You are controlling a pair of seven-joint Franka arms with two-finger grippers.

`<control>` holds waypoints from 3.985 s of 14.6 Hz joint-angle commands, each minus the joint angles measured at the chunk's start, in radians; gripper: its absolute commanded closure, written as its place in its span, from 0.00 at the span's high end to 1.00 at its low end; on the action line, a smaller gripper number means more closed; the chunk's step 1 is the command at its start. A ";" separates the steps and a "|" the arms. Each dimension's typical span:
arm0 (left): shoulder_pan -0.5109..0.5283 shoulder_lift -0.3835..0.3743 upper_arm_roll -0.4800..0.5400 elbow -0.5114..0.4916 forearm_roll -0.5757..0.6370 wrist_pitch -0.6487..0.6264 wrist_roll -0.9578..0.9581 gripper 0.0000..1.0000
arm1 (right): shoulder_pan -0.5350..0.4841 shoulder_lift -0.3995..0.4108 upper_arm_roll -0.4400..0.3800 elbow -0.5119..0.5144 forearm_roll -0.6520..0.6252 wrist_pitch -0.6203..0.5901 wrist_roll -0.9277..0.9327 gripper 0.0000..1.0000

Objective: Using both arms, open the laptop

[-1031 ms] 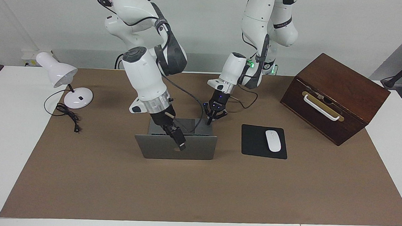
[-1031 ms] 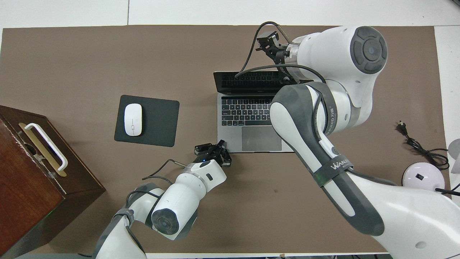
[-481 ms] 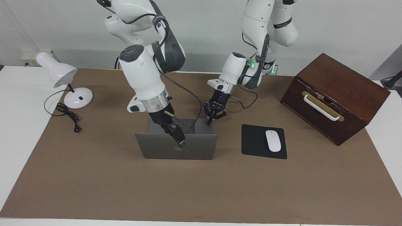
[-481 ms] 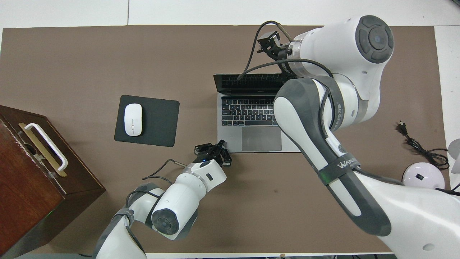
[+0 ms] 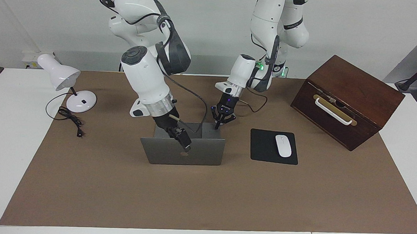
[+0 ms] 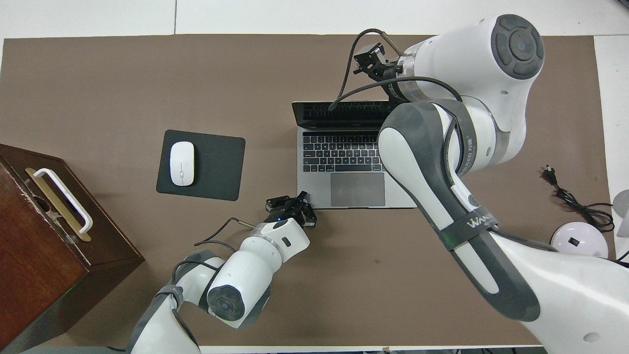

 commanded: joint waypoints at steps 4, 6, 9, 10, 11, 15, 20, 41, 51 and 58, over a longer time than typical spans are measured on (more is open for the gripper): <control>-0.012 0.034 0.004 0.010 -0.013 0.004 0.007 0.00 | -0.012 -0.017 -0.008 0.028 0.021 -0.155 -0.133 1.00; -0.012 0.034 0.004 0.012 -0.013 0.004 0.009 0.00 | -0.033 -0.038 -0.008 0.023 0.021 -0.201 -0.162 1.00; -0.007 0.032 0.004 0.013 -0.013 0.002 0.007 0.00 | -0.038 -0.054 -0.008 0.022 0.023 -0.244 -0.203 1.00; -0.002 0.032 0.004 0.015 -0.014 0.002 0.007 0.00 | -0.040 -0.060 -0.008 0.022 0.023 -0.258 -0.219 1.00; 0.001 0.028 0.004 0.018 -0.016 0.002 0.007 0.00 | -0.046 -0.068 -0.008 0.019 0.023 -0.275 -0.230 1.00; 0.008 0.011 0.004 0.033 -0.019 0.002 0.003 0.00 | -0.052 -0.106 -0.029 0.019 0.015 -0.368 -0.318 1.00; 0.037 -0.048 0.004 0.032 -0.033 -0.002 0.001 0.00 | -0.050 -0.178 -0.084 0.019 -0.120 -0.491 -0.602 1.00; 0.319 -0.452 0.043 0.320 -0.020 -1.126 0.292 0.00 | -0.403 -0.296 -0.084 -0.029 -0.300 -0.523 -1.299 1.00; 0.612 -0.500 0.046 0.541 0.009 -1.625 0.521 0.00 | -0.385 -0.307 -0.078 -0.032 -0.298 -0.529 -1.282 1.00; 0.735 -0.476 0.052 0.682 0.092 -1.772 0.536 0.00 | -0.449 -0.420 -0.019 -0.157 -0.220 -0.535 -1.153 1.00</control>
